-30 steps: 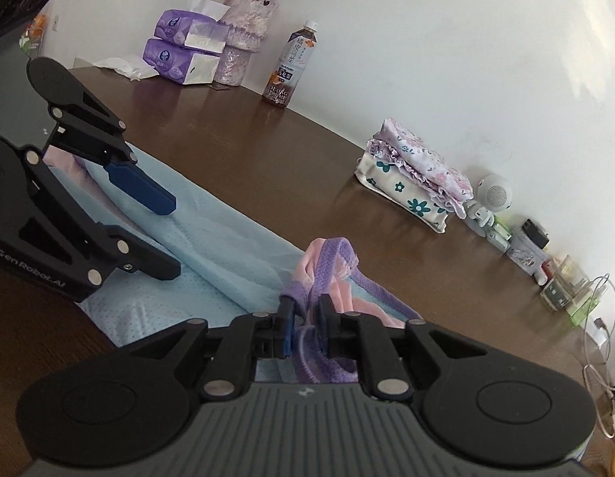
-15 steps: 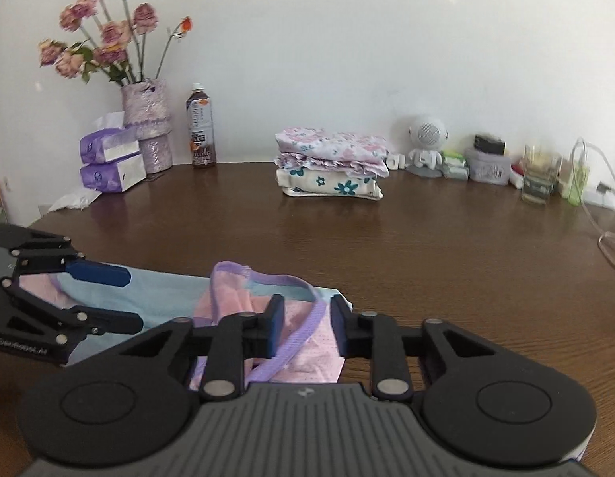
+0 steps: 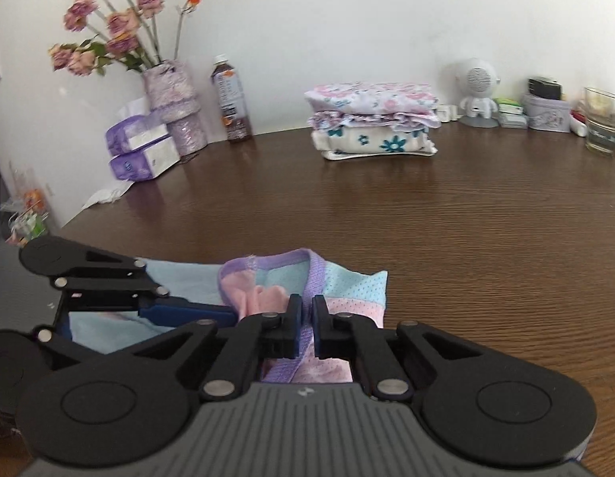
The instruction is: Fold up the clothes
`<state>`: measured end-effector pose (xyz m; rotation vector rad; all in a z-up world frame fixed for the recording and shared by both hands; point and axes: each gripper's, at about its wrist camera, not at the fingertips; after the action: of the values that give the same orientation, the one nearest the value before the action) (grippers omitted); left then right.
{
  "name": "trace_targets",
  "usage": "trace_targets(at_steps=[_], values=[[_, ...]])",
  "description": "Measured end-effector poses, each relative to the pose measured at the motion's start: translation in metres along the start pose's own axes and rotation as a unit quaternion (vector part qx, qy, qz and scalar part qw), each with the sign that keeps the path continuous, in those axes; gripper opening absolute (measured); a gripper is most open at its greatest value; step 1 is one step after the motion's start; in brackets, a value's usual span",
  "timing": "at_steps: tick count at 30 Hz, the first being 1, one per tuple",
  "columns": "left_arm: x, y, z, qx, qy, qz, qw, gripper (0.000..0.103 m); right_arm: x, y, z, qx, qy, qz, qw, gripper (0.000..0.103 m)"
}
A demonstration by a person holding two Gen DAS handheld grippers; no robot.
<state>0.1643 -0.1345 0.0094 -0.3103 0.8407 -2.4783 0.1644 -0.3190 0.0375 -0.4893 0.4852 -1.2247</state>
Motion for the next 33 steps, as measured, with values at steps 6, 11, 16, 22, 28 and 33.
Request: trace_targets(at_steps=[6,11,16,22,28,33], values=[[-0.001,-0.009,-0.004,0.006,-0.007,-0.004,0.9999,0.031,0.008,-0.009,-0.003,0.006,0.02,0.018,1.0,0.011],[-0.002,-0.03,0.005,0.035,-0.009,0.006,0.9993,0.031,0.018,-0.045,-0.01,0.036,0.027,0.0,0.999,0.012],[-0.001,-0.034,0.028,0.057,-0.002,0.006,0.9984,0.031,0.011,-0.061,-0.031,0.03,-0.016,-0.019,0.999,0.012],[0.013,0.01,0.045,0.021,0.015,0.007,0.9996,0.031,-0.008,-0.071,-0.05,0.039,-0.091,-0.046,0.994,0.033],[0.029,0.005,0.029,0.004,0.026,0.004,0.9996,0.031,-0.021,-0.084,-0.062,0.051,-0.189,-0.065,0.979,0.033],[0.055,-0.011,0.013,-0.016,0.064,-0.012,0.9978,0.031,-0.021,-0.071,-0.062,0.042,-0.199,-0.068,0.977,0.018]])
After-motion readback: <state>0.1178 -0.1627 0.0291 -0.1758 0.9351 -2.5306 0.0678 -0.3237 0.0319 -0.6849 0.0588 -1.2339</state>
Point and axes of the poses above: each gripper's, at about its wrist camera, not at the fingertips, and y roughly the way its jaws point, x to its right, z to its top, and after that the axes turned 11 degrees about -z, right-handed
